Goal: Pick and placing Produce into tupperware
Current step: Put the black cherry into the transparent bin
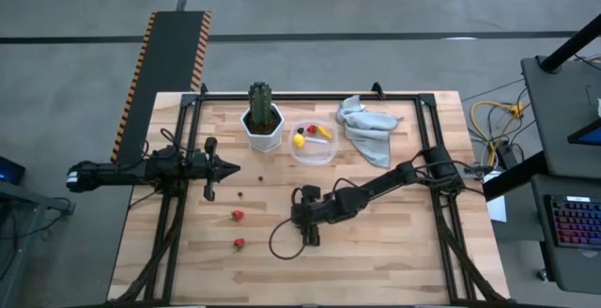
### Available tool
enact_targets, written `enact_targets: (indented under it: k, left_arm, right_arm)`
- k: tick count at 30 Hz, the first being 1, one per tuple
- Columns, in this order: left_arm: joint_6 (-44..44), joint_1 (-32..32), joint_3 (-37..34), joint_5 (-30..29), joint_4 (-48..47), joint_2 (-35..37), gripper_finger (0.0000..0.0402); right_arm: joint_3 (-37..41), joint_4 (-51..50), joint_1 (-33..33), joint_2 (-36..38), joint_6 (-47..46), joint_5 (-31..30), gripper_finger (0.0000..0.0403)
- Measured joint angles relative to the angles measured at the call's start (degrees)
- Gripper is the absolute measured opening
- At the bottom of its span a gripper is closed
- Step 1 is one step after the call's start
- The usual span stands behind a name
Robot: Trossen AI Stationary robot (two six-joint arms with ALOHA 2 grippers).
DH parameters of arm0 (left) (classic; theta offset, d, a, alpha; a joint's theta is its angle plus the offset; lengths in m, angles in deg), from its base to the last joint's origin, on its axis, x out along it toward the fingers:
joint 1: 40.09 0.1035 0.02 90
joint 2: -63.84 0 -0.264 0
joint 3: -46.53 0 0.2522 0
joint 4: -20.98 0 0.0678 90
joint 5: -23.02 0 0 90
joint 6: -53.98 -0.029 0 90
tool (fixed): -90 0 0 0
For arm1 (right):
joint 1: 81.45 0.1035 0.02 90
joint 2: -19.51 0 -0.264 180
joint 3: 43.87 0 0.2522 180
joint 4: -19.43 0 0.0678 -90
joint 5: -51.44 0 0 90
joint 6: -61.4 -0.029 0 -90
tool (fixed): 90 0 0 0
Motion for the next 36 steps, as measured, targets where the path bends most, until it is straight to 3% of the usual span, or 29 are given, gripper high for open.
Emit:
enact_targets:
  k: [36]
  left_arm:
    - [0.0, 0.0, 0.0, 0.1, 0.0, -1.1, 0.0]
  right_arm:
    - [-0.3, 0.2, -0.1, 0.1, 1.5, 0.7, 0.0226]
